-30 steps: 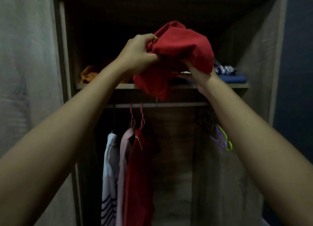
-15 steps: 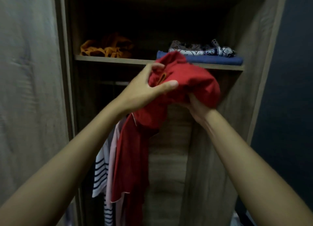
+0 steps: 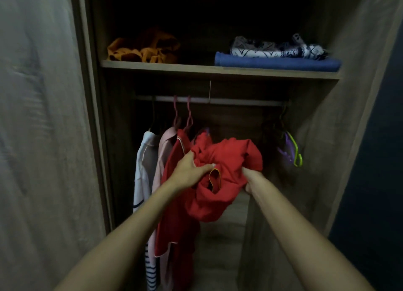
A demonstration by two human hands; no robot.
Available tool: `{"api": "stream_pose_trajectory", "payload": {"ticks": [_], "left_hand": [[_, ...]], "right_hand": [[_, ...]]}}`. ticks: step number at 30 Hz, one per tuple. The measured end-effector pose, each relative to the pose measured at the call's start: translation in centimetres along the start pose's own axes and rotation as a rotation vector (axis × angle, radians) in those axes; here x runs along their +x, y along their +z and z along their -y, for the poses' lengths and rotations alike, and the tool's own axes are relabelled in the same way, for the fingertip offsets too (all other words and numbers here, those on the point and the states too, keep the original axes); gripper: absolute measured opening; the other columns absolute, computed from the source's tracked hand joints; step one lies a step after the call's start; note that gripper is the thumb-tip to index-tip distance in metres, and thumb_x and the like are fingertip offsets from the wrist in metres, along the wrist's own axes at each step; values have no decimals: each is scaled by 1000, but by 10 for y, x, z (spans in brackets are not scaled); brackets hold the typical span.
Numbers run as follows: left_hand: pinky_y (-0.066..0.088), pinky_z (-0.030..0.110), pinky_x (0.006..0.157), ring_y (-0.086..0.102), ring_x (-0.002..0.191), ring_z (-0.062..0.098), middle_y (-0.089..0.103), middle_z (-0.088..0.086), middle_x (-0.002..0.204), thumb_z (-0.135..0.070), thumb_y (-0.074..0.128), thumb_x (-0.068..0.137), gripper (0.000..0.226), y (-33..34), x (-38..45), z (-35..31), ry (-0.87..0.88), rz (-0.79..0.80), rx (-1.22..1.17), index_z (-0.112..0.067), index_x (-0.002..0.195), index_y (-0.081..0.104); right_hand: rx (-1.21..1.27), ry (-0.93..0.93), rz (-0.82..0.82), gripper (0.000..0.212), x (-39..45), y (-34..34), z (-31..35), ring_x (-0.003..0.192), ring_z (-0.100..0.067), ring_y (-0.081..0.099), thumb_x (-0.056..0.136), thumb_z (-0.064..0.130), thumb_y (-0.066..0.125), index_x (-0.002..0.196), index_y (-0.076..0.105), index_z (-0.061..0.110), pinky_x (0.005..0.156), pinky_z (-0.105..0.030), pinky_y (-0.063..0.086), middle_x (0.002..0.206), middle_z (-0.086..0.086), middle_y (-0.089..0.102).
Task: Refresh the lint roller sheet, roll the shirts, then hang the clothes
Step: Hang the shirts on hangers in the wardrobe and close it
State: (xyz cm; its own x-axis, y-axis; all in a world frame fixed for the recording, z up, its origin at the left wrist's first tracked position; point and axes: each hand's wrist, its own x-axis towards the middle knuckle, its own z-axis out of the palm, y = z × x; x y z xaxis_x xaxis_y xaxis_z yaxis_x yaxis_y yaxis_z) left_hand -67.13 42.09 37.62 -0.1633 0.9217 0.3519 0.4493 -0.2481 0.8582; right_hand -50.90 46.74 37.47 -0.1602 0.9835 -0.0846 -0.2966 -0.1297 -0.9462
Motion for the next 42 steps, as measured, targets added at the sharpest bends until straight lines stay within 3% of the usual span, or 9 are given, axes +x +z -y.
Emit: {"api": "stream_pose_trajectory", "payload": {"ticks": [2, 5, 10, 16, 23, 29, 33, 36, 42], "left_hand": [[45, 28, 100, 62, 106, 12, 67, -5, 114, -31, 77, 74, 55, 6, -6, 14, -58, -87, -34, -21, 123, 56], [46, 34, 102, 63, 106, 12, 67, -5, 115, -43, 76, 66, 61, 8, -2, 34, -105, -118, -110, -28, 122, 55], [47, 38, 101, 65, 104, 9, 68, -7, 114, -39, 77, 67, 63, 8, 2, 52, -114, -43, -125, -24, 125, 56], [49, 33, 98, 64, 107, 11, 66, 0, 119, -25, 80, 70, 64, 16, -1, 50, -106, 124, -160, -17, 126, 51], [54, 17, 68, 67, 86, 3, 67, -2, 114, -21, 68, 86, 42, 4, -8, 64, -215, 367, -195, -21, 125, 52], [43, 24, 96, 57, 109, 9, 56, -4, 128, -38, 66, 85, 45, 10, -9, 60, -176, 354, 11, -25, 123, 45], [23, 30, 114, 23, 142, 22, 22, 10, 153, -50, 74, 73, 105, 20, -6, 52, 142, 90, 357, -13, 150, 12], [11, 44, 117, -3, 147, 21, -7, 4, 160, -64, 76, 58, 132, 33, 9, 42, 257, 176, 400, -32, 149, -14], [44, 33, 101, 57, 118, 19, 60, 3, 127, -40, 75, 77, 86, 42, 36, 47, 216, 218, 266, -27, 146, 25]], "right_hand": [[43, 5, 5, 21, 3, -1, -7, 83, -20, 66, 96, 14, 53, 112, 61, 2, 83, -36, 52, 105, -17, 66], [6, 154, 134, 25, 3, -12, -8, 75, -22, 62, 92, 34, 45, 94, 62, 16, 75, -40, 50, 83, -6, 69], [29, 176, 504, 72, 7, -38, -12, 103, -34, 66, 83, 72, 36, 128, 58, 20, 79, -57, 54, 124, -13, 64], [-348, -187, 210, 37, 21, -22, -30, 96, -17, 68, 83, -3, 63, 114, 65, 18, 81, -26, 56, 111, -10, 71], [-160, -184, 48, 24, 29, -40, -15, 69, -10, 71, 84, 1, 64, 105, 66, 12, 59, -19, 55, 87, -3, 74], [-85, -168, 30, 18, 34, -49, -11, 61, -9, 70, 85, -2, 61, 91, 67, 13, 56, -20, 56, 74, 0, 73], [-120, -152, 65, 25, 36, -54, -11, 63, -10, 70, 84, -7, 57, 94, 67, 15, 57, -21, 56, 74, 0, 74], [-181, -118, 159, 30, 36, -53, -11, 63, -14, 69, 84, -11, 51, 93, 67, 13, 63, -26, 59, 78, -6, 73], [-134, -133, 197, 24, 38, -49, -12, 63, -10, 68, 90, 1, 55, 103, 62, 19, 57, -21, 56, 76, 1, 73]]}}
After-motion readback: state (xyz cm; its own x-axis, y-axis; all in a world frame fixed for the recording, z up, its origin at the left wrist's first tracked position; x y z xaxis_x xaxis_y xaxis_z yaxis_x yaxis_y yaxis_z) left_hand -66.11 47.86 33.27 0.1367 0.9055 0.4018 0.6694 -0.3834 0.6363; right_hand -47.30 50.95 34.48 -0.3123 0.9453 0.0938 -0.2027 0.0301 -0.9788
